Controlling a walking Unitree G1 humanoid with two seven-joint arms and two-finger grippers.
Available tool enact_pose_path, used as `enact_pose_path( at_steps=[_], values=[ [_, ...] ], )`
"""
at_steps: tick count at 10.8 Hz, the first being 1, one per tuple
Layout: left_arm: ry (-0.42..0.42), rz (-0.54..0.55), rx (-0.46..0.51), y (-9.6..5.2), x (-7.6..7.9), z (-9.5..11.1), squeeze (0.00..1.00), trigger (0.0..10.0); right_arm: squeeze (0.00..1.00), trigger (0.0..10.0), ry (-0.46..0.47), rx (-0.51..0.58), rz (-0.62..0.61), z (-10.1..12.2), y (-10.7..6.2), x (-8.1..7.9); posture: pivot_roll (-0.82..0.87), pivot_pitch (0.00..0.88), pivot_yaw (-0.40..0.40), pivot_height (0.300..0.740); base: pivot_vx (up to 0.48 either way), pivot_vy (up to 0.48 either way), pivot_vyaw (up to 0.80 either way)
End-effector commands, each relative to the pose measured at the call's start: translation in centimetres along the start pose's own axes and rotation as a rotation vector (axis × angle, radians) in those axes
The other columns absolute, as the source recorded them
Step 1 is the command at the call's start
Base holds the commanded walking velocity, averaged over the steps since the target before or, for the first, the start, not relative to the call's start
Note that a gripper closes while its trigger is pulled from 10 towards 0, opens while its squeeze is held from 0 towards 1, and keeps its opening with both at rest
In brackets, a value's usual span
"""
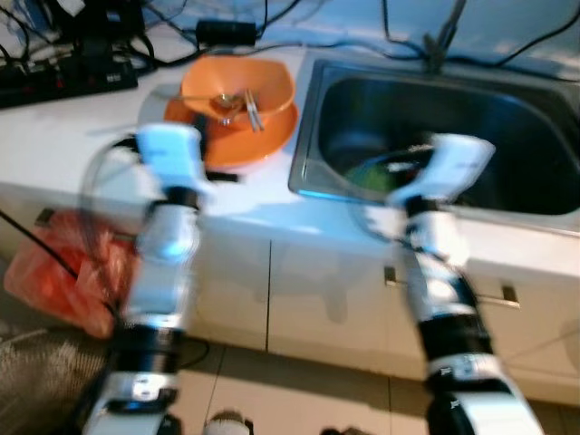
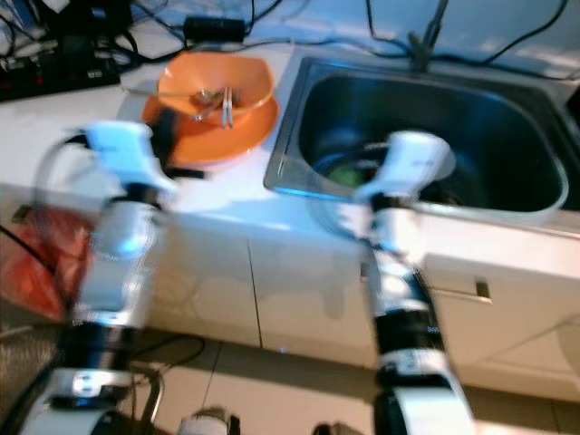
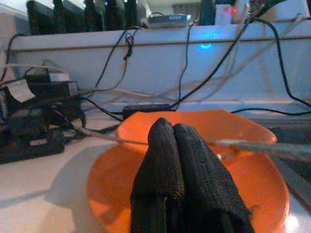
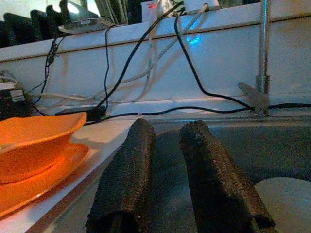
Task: Kitchen organization
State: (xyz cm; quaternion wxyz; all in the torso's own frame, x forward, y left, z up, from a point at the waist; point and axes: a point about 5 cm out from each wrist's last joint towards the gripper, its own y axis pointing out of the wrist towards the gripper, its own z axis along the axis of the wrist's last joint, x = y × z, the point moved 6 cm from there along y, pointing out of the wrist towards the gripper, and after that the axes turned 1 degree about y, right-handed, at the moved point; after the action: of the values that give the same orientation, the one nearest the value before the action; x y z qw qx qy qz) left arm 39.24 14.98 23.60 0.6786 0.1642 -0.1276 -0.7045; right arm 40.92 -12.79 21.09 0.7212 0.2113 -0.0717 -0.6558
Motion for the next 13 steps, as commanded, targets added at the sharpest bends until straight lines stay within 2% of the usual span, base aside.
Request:
enact_pose_path(
  at_steps=[1,4,8,9,10,11,12,13],
  values=[
    [-0.009,-0.028,0.011,-0.1,1.1,0.3,0.0,10.0,0.0,10.0,-0.012,0.02,-0.022,0.7,0.1,1.1,0.24,0.141,-0.023,0.74,0.27,0.0,0.0],
    [-0.012,-0.032,0.019,-0.1,1.2,0.6,0.0,10.0,0.0,10.0,-0.01,0.022,-0.027,0.7,0.1,1.1,0.24,0.143,-0.023,0.74,0.273,0.0,0.0],
    [-0.019,-0.051,0.061,-0.3,1.6,1.5,0.0,10.0,0.0,10.0,-0.009,0.02,-0.027,0.6,0.1,1.2,0.24,0.143,-0.024,0.74,0.0,0.0,0.0],
    [0.0,-0.071,0.081,-0.3,1.9,2.3,0.0,10.0,0.0,10.0,-0.01,0.017,-0.027,0.5,0.1,1.2,0.24,0.143,-0.024,0.74,0.0,0.0,0.0],
    [0.02,-0.08,0.077,-0.3,1.9,2.3,0.0,10.0,0.0,10.0,-0.01,0.016,-0.027,0.5,0.1,1.2,0.24,0.142,-0.025,0.74,0.0,0.0,0.0],
    [0.019,-0.084,0.072,-0.5,1.9,2.0,0.21,10.0,0.0,10.0,-0.009,0.014,-0.025,0.5,0.1,1.2,0.24,0.141,-0.025,0.74,0.0,0.0,0.0],
    [0.01,-0.08,0.063,-0.6,1.9,1.8,1.0,10.0,0.0,10.0,-0.008,0.013,-0.024,0.4,0.1,1.1,0.24,0.141,-0.025,0.74,0.0,0.0,0.0],
    [0.01,-0.095,0.06,-0.7,2.1,1.7,1.0,10.0,0.0,10.0,-0.007,0.013,-0.022,0.4,0.0,1.1,0.24,0.136,-0.022,0.74,0.0,0.0,0.0]
  ],
)
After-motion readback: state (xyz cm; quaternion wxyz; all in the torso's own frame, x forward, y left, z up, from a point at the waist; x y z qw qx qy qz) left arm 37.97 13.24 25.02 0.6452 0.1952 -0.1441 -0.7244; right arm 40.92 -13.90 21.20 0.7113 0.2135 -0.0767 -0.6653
